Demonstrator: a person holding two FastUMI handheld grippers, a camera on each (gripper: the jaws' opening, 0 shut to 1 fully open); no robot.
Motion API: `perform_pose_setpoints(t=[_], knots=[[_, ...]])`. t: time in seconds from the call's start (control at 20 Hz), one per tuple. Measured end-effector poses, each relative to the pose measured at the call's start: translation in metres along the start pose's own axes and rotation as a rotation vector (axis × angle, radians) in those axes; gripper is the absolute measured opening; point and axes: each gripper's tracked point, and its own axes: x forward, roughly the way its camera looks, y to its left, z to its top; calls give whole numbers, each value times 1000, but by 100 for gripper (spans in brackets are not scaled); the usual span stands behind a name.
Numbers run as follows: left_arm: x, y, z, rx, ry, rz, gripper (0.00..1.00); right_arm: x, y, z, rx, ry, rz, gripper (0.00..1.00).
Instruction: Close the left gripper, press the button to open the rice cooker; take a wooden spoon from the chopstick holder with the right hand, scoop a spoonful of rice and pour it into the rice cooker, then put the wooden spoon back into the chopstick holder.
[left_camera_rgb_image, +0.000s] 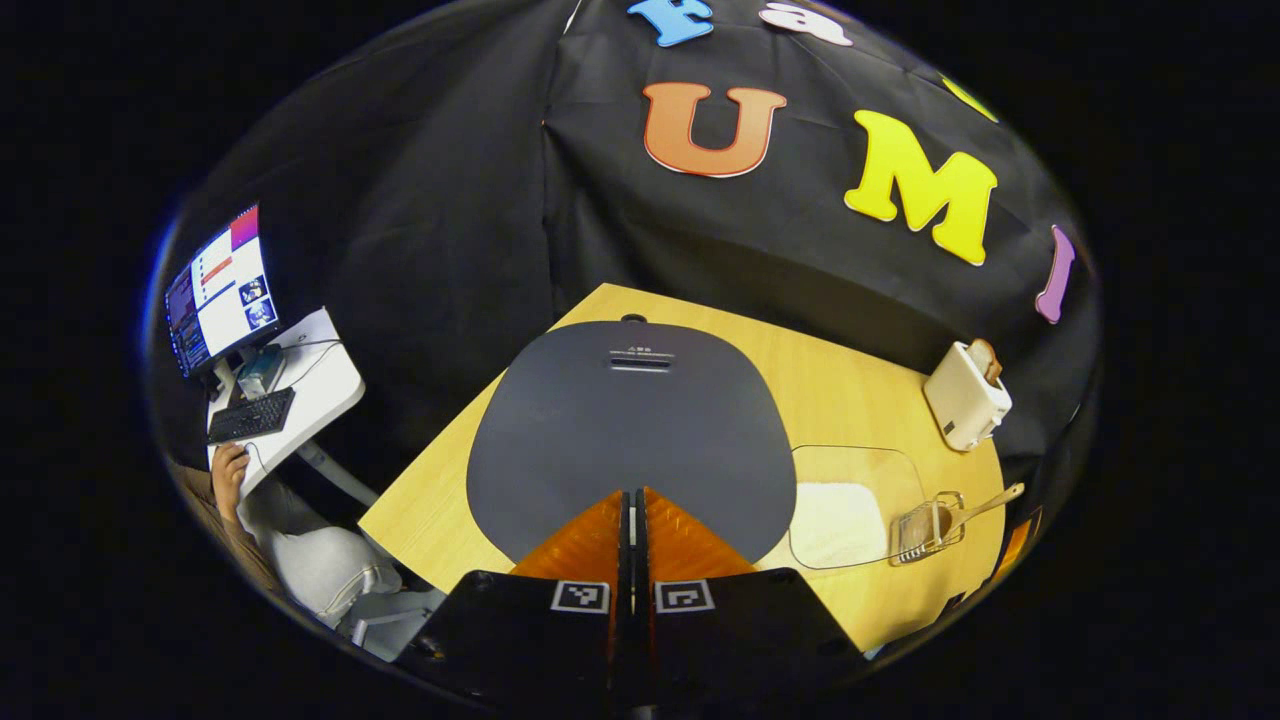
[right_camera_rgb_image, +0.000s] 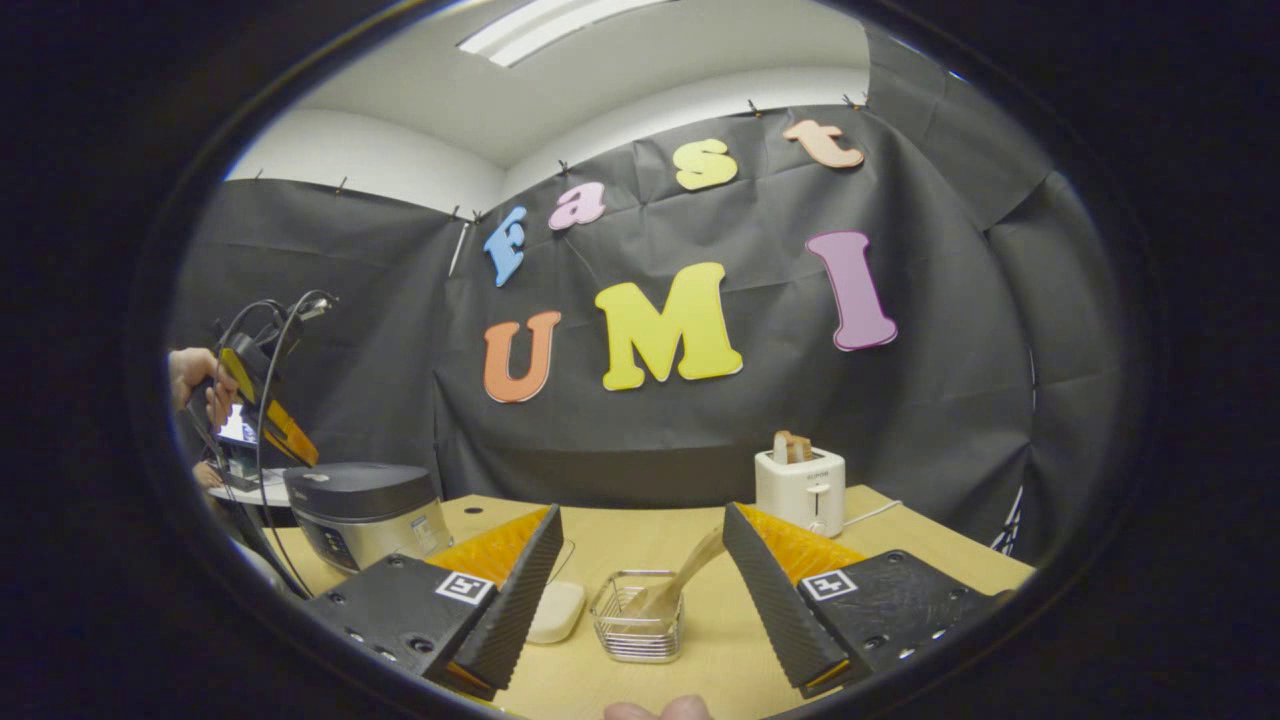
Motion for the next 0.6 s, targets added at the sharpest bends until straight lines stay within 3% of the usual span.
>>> perform_pose_setpoints(t=[0.05, 0.1, 0.3, 0.35, 0.4, 0.6], knots=[[-1, 0, -2, 8, 12, 8, 3, 1, -1, 0, 1, 0, -2, 100], [2, -1, -5, 15, 23, 8, 3, 2, -1, -1, 3, 1, -3, 95], [9, -3, -17, 84, 76, -10, 3, 7, 0, -11, 7, 12, 3, 95], [8, -5, -11, 85, 58, -11, 3, 9, 2, -16, 13, 21, 6, 100], [8, -6, -15, 65, 82, -10, 3, 10, 2, -21, 22, 32, 11, 95], [7, -5, -12, 86, 39, -3, 3, 11, -3, -25, 45, 44, 10, 96]])
